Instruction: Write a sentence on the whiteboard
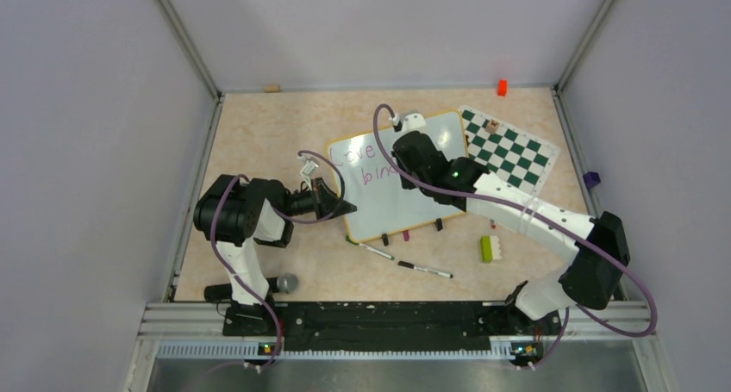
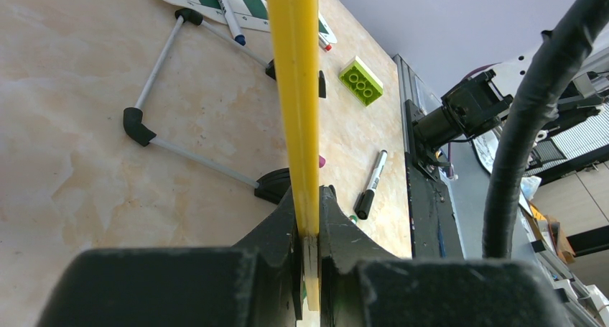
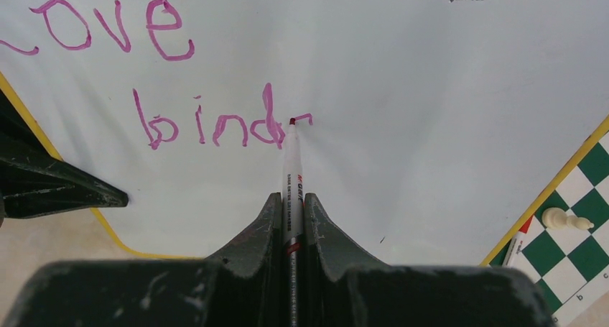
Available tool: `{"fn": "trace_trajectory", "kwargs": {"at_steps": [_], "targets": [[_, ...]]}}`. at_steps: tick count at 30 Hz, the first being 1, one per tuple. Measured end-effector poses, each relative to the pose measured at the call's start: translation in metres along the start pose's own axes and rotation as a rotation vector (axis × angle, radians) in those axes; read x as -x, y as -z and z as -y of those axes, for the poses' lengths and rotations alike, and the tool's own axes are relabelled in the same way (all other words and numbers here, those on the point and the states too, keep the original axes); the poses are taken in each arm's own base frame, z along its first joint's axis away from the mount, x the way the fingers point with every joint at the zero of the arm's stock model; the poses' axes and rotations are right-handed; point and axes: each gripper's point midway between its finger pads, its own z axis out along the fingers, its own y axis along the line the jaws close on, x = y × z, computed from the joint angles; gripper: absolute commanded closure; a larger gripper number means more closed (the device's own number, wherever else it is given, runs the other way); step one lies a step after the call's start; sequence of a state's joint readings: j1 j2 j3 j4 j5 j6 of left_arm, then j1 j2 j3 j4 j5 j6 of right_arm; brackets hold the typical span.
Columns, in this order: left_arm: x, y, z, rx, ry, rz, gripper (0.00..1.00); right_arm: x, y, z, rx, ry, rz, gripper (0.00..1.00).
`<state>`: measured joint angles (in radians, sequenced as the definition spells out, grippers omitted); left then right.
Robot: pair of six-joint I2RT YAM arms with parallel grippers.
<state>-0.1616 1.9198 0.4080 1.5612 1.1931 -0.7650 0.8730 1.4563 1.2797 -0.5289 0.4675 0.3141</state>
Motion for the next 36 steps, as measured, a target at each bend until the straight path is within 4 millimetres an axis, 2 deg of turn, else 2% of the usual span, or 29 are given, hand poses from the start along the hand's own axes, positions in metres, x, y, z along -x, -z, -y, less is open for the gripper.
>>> {"fn": "trace_trajectory", "kwargs": {"at_steps": [25, 36], "targets": [[0.0, 0.0, 0.0, 0.0, -0.001, 0.0, 1.0, -0.015, 0.003, 0.006, -0.019, 0.031, -0.058, 1.0], [0.0, 0.0, 0.0, 0.0, -0.001, 0.0, 1.0, -0.018, 0.004, -0.001, 0.025, 0.029, -0.075, 1.0]]}}
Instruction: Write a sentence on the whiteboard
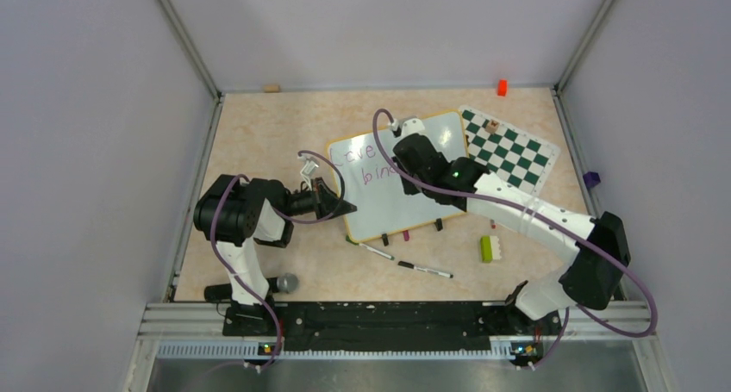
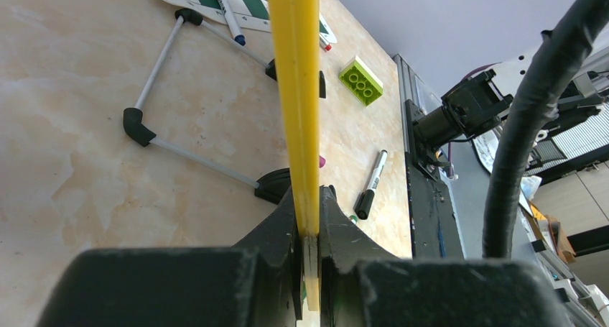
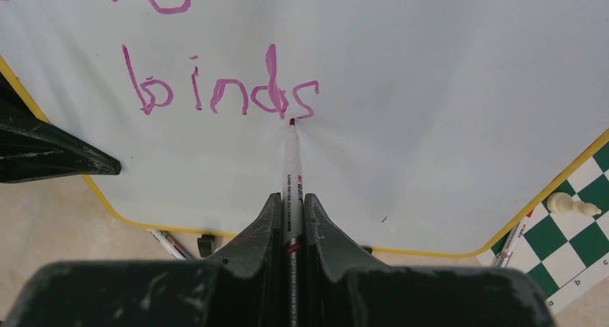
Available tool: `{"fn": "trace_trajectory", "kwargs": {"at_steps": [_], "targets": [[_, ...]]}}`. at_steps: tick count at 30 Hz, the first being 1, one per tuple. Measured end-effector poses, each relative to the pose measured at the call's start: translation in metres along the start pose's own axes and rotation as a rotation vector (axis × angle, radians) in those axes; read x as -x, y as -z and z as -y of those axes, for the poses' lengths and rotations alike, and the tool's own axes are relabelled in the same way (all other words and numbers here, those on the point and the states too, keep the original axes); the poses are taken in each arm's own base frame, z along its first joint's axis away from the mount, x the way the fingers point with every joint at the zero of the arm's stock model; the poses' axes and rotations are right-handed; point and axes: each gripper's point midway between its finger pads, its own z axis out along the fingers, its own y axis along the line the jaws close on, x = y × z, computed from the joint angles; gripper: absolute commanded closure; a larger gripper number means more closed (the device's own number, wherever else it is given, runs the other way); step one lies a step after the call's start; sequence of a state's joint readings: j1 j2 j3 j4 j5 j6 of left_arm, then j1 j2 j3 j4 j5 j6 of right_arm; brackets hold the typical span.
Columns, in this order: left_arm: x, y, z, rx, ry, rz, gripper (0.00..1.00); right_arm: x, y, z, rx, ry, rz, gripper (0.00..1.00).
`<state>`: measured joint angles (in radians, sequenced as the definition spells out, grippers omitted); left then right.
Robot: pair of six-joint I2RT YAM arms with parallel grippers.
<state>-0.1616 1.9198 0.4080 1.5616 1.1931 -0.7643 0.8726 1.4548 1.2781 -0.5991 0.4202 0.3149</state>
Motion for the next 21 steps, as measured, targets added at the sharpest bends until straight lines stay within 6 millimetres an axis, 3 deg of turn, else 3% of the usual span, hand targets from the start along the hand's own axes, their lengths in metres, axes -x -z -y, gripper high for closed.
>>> {"fn": "trace_trajectory", "kwargs": {"at_steps": [6, 12, 15, 17, 21], "targets": [[0.0, 0.0, 0.0, 0.0, 0.0, 0.0, 1.0, 0.008, 0.012, -0.001, 0.032, -0.018, 0.03, 1.0], [0.0, 0.0, 0.0, 0.0, 0.0, 0.0, 1.0, 0.032, 0.042, 0.004, 0.075, -0.075, 0.137, 1.0], [0.0, 0.0, 0.0, -0.001, -0.001, 0.0, 1.0, 0.035, 0.049, 0.001, 0.099, -0.091, 0.15, 1.0], [0.001, 0.0, 0.001, -0.002, -0.005, 0.0, 1.0, 0.033, 0.053, -0.004, 0.099, -0.084, 0.156, 1.0], [0.001, 0.0, 0.003, -0.002, -0.01, 0.0, 1.0, 0.023, 0.069, -0.041, 0.158, -0.026, 0.166, 1.0]]}}
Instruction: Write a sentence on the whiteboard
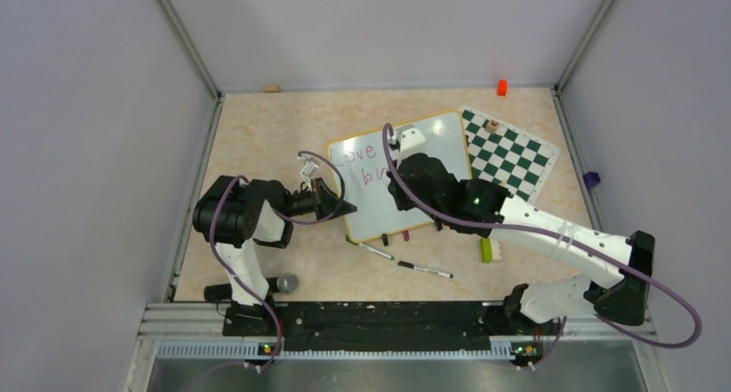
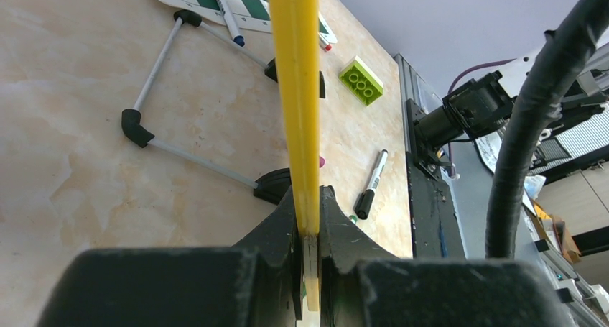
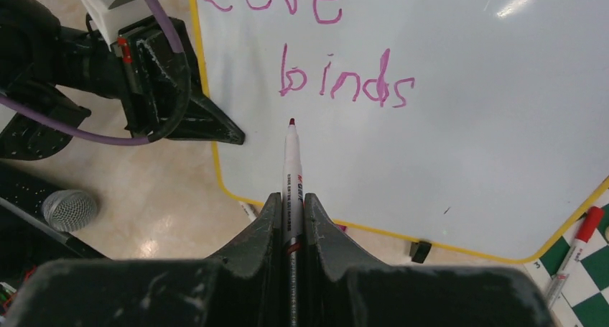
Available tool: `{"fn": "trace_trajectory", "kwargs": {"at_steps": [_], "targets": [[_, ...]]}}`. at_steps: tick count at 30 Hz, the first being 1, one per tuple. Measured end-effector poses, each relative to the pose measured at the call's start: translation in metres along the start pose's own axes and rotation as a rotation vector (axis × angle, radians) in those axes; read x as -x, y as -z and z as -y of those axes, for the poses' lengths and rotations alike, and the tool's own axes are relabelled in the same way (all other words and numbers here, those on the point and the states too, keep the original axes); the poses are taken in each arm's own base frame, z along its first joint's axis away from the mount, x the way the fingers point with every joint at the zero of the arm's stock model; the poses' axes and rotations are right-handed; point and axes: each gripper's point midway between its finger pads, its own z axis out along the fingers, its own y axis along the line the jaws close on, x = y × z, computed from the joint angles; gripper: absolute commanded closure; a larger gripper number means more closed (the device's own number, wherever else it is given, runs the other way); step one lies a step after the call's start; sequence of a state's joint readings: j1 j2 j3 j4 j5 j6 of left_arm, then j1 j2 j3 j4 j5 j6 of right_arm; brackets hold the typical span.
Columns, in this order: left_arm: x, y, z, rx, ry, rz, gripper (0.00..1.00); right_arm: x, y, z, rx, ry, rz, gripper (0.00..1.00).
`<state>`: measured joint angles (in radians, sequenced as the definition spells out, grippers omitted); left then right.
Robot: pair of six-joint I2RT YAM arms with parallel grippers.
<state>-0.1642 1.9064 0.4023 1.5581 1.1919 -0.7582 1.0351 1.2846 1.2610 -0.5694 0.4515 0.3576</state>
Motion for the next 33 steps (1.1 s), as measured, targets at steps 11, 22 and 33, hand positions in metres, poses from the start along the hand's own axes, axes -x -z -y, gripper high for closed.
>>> {"fn": "trace_trajectory", "kwargs": {"at_steps": [11, 22, 33], "targets": [[-0.004, 0.006, -0.003, 0.053, 0.017, 0.033, 1.0, -0.021, 0.001, -0.031, -0.045, -0.001, 0.012, 1.0], [-0.003, 0.005, 0.001, 0.043, 0.012, 0.03, 1.0, -0.024, -0.004, -0.026, -0.086, -0.049, 0.033, 1.0], [-0.001, -0.005, 0.002, -0.003, 0.0, 0.001, 1.0, -0.03, 0.0, -0.017, -0.105, -0.091, 0.051, 1.0]]}}
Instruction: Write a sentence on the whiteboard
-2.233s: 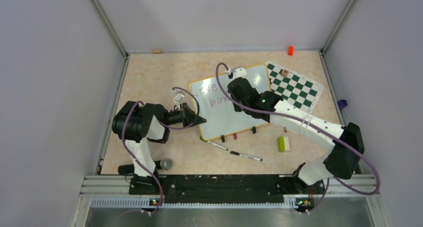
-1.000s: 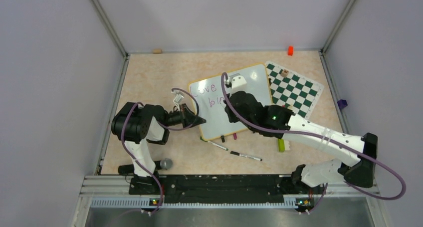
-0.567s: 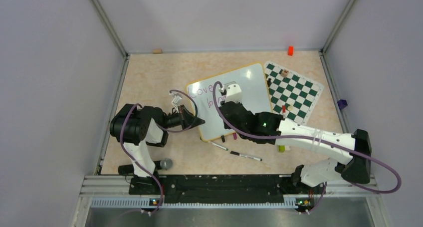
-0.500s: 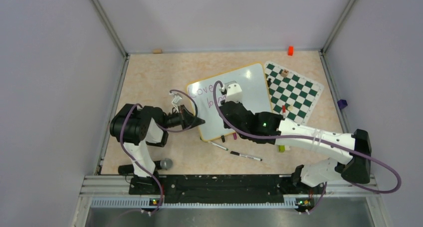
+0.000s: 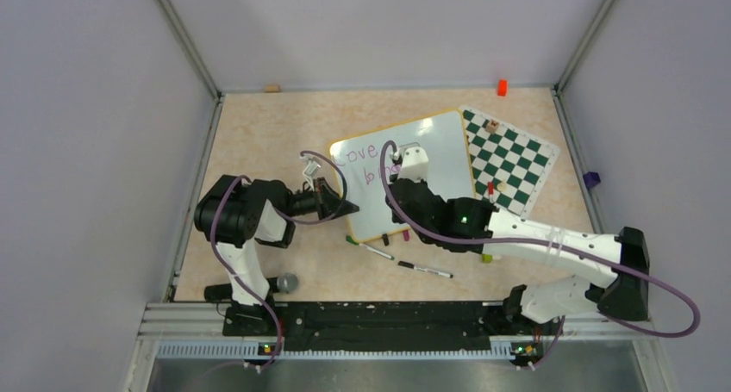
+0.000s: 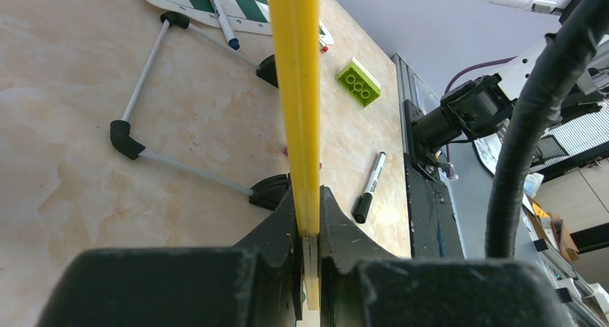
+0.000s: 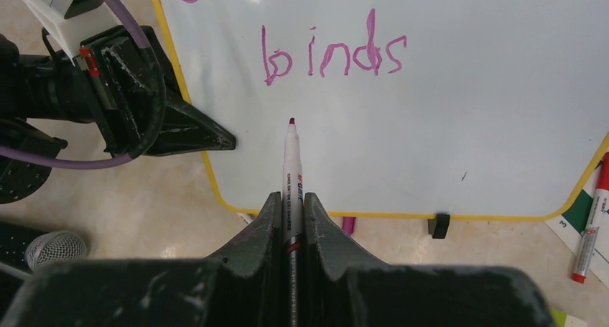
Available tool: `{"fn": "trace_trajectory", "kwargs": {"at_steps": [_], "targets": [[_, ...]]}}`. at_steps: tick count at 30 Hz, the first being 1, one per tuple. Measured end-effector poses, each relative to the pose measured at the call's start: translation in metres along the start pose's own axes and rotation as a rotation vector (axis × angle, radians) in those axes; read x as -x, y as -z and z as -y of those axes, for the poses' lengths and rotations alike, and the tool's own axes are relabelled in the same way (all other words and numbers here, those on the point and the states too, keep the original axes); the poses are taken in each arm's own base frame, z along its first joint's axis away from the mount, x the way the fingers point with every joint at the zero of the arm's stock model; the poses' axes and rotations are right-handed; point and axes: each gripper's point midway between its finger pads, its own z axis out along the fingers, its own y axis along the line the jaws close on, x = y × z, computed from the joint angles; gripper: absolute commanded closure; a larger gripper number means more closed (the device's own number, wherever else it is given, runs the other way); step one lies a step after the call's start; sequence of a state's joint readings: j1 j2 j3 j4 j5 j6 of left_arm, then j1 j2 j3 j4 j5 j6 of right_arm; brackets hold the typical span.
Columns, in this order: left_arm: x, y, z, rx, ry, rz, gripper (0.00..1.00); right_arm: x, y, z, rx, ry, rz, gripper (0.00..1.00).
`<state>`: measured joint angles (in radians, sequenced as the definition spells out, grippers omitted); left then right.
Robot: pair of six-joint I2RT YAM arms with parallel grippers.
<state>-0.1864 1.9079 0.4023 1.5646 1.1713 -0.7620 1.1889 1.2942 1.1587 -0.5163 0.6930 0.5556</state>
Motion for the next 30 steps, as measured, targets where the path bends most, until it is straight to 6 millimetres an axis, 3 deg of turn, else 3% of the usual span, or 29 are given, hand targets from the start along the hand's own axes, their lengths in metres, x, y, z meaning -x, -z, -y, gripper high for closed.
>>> {"fn": "trace_trajectory", "kwargs": {"at_steps": [15, 25, 30], "targets": [[0.0, -0.001, 0.0, -0.019, 0.0, -0.014, 1.0, -0.001, 0.002, 0.002, 0.006, 0.004, 0.007, 1.0], [0.0, -0.003, 0.0, -0.028, -0.001, -0.02, 1.0, -0.034, -0.035, -0.019, -0.021, 0.078, -0.083, 1.0], [0.0, -0.003, 0.0, -0.028, -0.001, -0.02, 1.0, -0.038, -0.045, -0.024, -0.039, 0.098, -0.104, 1.0]]}}
